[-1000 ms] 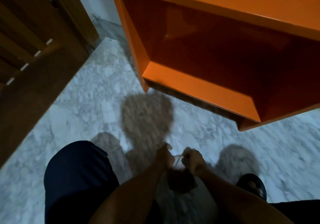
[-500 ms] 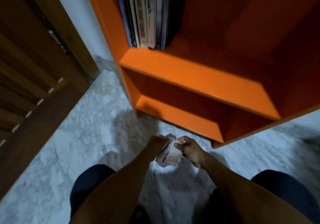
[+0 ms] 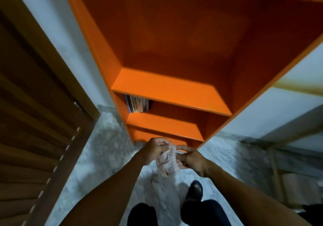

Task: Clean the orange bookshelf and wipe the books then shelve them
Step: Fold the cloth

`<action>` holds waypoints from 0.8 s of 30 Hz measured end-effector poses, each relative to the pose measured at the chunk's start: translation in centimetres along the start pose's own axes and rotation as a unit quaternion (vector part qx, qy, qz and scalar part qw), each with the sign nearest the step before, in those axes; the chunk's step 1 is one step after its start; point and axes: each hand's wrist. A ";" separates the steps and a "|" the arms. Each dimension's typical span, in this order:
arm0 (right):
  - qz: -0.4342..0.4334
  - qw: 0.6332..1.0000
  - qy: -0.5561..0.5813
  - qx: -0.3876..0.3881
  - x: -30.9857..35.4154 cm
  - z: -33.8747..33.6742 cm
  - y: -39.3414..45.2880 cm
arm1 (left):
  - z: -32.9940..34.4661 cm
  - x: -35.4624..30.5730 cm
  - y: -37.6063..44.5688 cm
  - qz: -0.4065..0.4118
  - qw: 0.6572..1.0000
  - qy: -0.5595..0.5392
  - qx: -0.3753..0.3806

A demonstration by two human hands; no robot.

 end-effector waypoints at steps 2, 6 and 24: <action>-0.030 0.999 -0.008 -0.027 1.6 -1.2 -3.6 | 0.6 -3.8 -1.9 0.019 0.999 0.010 0.026; -0.094 0.992 0.016 -0.076 3.7 -4.0 -9.4 | 2.9 -9.8 -4.5 0.053 0.995 0.036 0.072; -0.322 0.827 -0.100 -0.449 13.2 -26.0 -27.5 | 23.7 -31.3 -10.8 0.345 0.927 0.136 0.048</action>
Point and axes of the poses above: each hand's wrist, its own y-axis towards the middle knuckle, its own z-axis out of the palm, x = y × z, and after that the axes turned 12 degrees about -x, right-handed
